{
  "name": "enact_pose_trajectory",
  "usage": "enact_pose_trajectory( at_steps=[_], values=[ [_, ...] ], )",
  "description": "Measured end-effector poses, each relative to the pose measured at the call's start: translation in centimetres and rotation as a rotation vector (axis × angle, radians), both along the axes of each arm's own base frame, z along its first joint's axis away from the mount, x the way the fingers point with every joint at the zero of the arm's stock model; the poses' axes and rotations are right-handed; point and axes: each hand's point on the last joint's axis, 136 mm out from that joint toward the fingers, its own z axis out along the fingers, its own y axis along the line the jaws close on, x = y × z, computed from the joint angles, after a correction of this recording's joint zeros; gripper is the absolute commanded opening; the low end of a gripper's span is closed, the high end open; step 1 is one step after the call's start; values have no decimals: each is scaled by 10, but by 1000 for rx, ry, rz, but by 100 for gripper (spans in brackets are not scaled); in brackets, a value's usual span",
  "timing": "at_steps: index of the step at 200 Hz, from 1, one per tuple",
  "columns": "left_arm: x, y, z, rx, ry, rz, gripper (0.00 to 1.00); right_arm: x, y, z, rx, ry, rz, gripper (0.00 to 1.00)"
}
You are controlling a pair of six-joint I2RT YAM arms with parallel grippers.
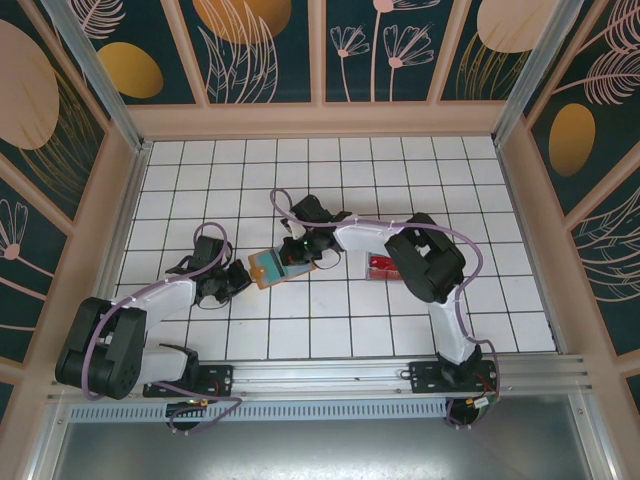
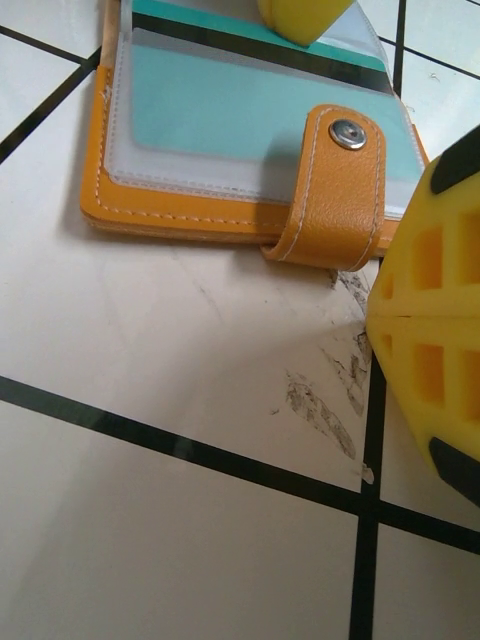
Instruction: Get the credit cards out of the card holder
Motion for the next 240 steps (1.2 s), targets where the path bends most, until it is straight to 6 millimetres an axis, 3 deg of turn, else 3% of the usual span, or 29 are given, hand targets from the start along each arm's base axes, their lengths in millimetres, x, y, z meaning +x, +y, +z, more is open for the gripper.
enact_pose_trajectory(
  at_steps=[57, 97, 170, 216, 240],
  values=[
    [0, 0, 0, 0, 0, 0, 0, 5, -3, 2, -6, -7, -11, 0],
    [0, 0, 0, 0, 0, 0, 0, 18, -24, -1, -26, -3, -56, 0],
    [0, -1, 2, -4, -4, -2, 3, 33, -47, 25, -23, -62, -98, 0],
    [5, -6, 17, -31, -61, -26, 21, 43, -81, 39, -75, -116, -135, 0],
    [13, -11, 33, -57, -109, -38, 40, 47, -100, 60, -109, -184, -142, 0]
  ],
)
